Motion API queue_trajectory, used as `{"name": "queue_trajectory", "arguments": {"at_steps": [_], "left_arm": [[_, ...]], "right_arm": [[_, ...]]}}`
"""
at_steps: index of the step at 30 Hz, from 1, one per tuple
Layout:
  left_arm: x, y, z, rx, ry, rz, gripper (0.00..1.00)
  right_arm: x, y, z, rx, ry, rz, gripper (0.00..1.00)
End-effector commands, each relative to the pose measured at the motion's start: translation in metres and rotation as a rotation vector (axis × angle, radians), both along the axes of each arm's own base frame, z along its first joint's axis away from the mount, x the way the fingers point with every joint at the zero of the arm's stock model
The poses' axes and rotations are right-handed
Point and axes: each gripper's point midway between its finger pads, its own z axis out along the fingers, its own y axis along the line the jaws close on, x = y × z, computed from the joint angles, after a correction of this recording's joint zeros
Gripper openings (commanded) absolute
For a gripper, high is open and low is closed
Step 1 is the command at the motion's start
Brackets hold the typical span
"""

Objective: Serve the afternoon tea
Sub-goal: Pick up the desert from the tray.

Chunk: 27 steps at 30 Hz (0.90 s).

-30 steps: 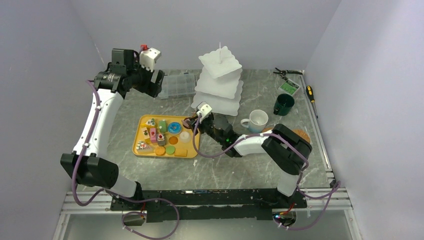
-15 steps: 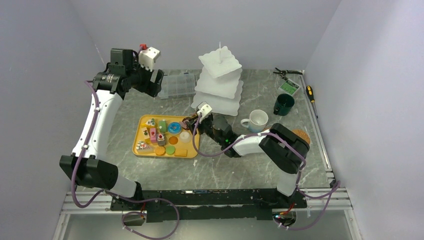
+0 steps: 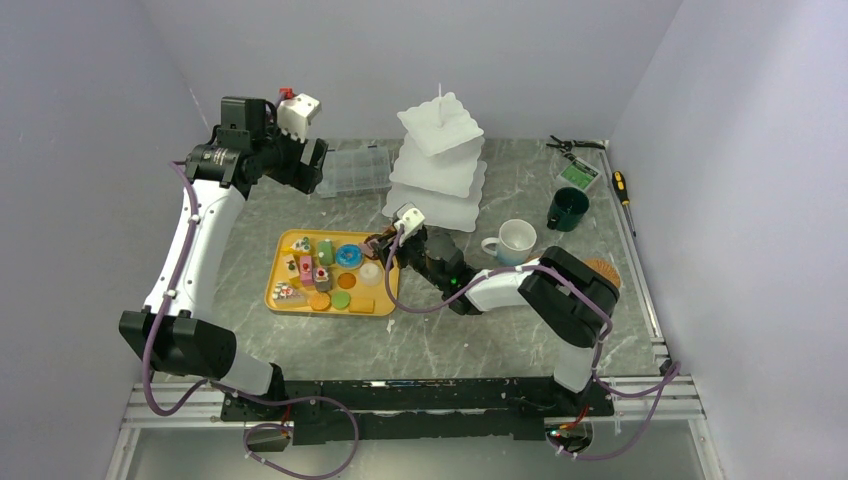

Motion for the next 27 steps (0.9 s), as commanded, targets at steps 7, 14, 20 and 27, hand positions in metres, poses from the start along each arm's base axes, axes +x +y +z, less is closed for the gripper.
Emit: {"name": "queue_trajectory", "arguments": {"at_steps": [7,14,20,27], "left_arm": [[0.0,-0.004,0.021,-0.025,-0.077,-0.013,0.93],[0.0,-0.004,0.021,-0.023,-0.079,-0.015,0.93],[-0.001,-0.004,0.019,-0.023,-0.075,-0.018,0.93],[0.0,-0.003,0.018,-0.018,-0.077,-0.017,0.93]], "right_arm": [[-0.004,-0.003,0.062,0.132,-0.098,0.0,0.72],[-0.005,-0.002,0.054,0.125,-0.073,0.005,0.72],[-0.004,0.001,0.037,0.106,-0.047,0.008,0.73],[-0.002,0.001,0.023,0.084,-0.03,0.001,0.73]]}}
